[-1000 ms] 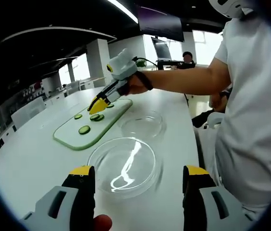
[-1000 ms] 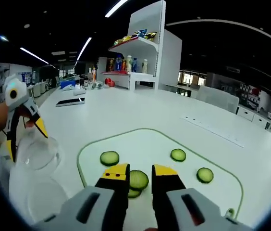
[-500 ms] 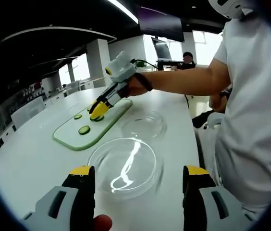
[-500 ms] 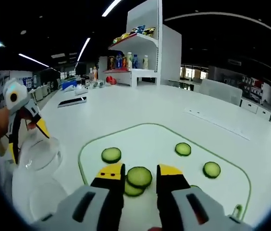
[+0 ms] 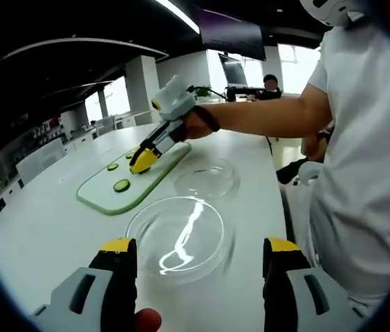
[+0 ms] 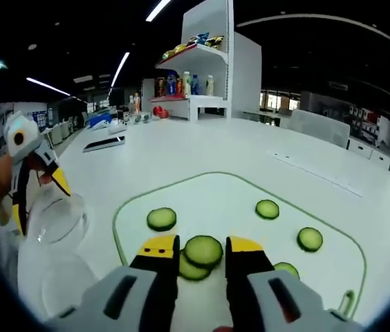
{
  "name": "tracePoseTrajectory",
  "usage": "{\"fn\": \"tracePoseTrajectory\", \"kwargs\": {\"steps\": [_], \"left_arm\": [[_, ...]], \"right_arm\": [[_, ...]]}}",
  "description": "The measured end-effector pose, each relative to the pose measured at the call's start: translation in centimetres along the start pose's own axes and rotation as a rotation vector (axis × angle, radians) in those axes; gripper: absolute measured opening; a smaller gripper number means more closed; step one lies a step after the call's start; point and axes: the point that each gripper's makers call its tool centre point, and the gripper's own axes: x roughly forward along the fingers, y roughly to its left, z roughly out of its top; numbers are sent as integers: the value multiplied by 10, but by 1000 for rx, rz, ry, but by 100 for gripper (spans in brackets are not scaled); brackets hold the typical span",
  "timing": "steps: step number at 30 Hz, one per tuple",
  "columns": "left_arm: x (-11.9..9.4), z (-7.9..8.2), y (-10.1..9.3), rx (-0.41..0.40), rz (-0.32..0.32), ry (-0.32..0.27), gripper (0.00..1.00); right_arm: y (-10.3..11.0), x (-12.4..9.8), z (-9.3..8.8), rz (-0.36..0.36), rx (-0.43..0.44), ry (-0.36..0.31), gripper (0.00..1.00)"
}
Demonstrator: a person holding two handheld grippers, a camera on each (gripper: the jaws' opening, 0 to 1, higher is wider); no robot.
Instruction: Open the petri dish lid, add cucumber slices into the petri dish, and close the lid
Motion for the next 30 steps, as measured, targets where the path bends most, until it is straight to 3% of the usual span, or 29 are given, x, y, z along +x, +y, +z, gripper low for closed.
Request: {"fn": "tracePoseTrajectory", "kwargs": {"steps": [30], "left_arm": [[-1,-2,-1,6,6,10,73]], "right_arm": [[3,1,-2,3,-19,8,22]]}}
